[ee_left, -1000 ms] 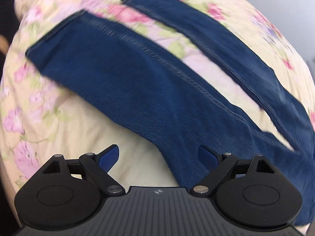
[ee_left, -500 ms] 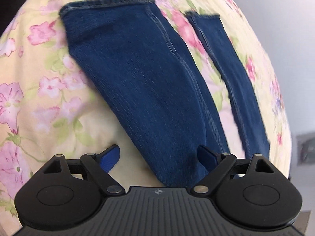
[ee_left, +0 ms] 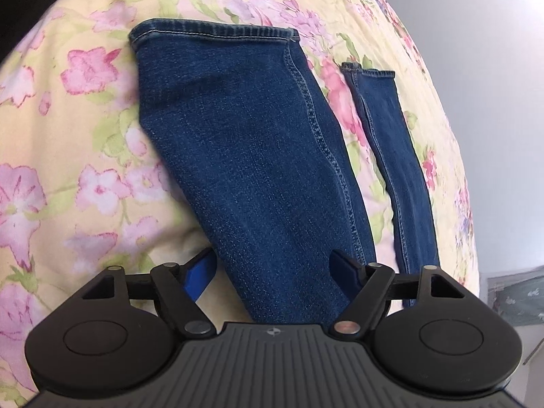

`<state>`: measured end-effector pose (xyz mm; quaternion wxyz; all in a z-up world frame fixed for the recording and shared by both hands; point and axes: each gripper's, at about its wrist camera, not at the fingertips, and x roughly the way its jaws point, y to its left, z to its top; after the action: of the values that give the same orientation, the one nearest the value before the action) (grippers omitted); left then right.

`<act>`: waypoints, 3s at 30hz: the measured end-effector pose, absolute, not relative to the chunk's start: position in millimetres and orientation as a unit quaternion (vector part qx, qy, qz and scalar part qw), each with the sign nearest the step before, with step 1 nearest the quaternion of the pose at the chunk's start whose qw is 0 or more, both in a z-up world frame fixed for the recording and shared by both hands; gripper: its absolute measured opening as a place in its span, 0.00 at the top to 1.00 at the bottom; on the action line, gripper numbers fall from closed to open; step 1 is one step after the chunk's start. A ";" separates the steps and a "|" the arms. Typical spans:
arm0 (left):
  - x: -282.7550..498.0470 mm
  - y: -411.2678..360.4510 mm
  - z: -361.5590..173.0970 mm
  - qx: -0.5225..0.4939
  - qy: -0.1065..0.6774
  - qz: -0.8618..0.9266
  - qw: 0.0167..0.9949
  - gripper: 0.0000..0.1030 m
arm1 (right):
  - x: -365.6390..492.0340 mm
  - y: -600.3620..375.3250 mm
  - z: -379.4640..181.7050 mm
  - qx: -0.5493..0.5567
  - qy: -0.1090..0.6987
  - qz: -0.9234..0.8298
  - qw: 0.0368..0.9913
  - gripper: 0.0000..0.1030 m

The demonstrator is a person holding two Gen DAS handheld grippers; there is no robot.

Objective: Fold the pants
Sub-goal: 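Lower the left tool to a jeans leg hem while the right tool reaches the waistband, then grasp the leg hem with the left tool while the right tool grasps the waistband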

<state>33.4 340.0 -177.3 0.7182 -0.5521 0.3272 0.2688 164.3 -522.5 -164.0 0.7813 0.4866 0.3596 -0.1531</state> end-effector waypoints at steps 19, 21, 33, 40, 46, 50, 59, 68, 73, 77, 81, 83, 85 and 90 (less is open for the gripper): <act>21.6 376.5 -184.3 -0.600 0.295 0.270 0.693 0.92 | 187.2 -539.9 -195.0 0.517 0.356 -0.163 0.761 0.72; 20.2 377.1 -179.6 -0.598 0.280 0.264 0.703 0.97 | 184.9 -542.6 -190.8 0.518 0.353 -0.150 0.765 0.80; 37.0 386.9 -122.8 -0.568 0.253 0.219 0.752 0.97 | 189.8 -548.2 -134.1 0.535 0.314 -0.092 0.779 0.96; 71.5 384.7 -100.0 -0.542 0.257 0.200 0.774 0.98 | 200.7 -542.1 -106.6 0.544 0.299 -0.074 0.781 0.96; 126.8 388.8 -73.4 -0.527 0.269 0.183 0.785 0.98 | 230.4 -542.1 -92.0 0.544 0.300 -0.056 0.781 0.96; 176.4 393.7 -51.6 -0.516 0.281 0.168 0.792 0.98 | 269.9 -534.3 -68.8 0.530 0.301 -0.041 0.792 0.97; 279.2 418.9 -56.7 -0.517 0.327 0.196 0.766 0.98 | 381.8 -513.3 -52.4 0.527 0.315 -0.065 0.787 0.97; 366.1 422.8 -79.1 -0.471 0.404 0.234 0.748 0.98 | 489.1 -496.6 -82.9 0.490 0.364 -0.118 0.784 0.97; 395.8 426.9 -98.3 -0.458 0.432 0.247 0.736 0.98 | 535.3 -488.6 -109.9 0.474 0.382 -0.139 0.781 0.96; 408.3 432.8 -110.0 -0.453 0.438 0.260 0.732 0.97 | 564.4 -480.1 -131.1 0.478 0.378 -0.130 0.782 0.96; 411.1 441.5 -130.6 -0.467 0.443 0.266 0.717 0.96 | 584.9 -469.0 -145.1 0.470 0.374 -0.125 0.790 0.97; 409.4 446.9 -140.4 -0.471 0.453 0.267 0.708 0.88 | 592.1 -468.0 -153.6 0.464 0.378 -0.126 0.791 0.96; 407.4 455.0 -148.3 -0.472 0.472 0.257 0.699 0.85 | 599.4 -469.7 -165.7 0.456 0.395 -0.118 0.789 0.92; 385.0 481.1 -140.5 -0.518 0.456 0.216 0.691 0.85 | 600.4 -476.1 -174.4 0.433 0.406 -0.098 0.799 0.87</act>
<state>385.0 481.1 -140.5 0.6906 -0.5180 0.4563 0.2157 600.4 -476.1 -174.4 0.7989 0.4329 0.4059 -0.0979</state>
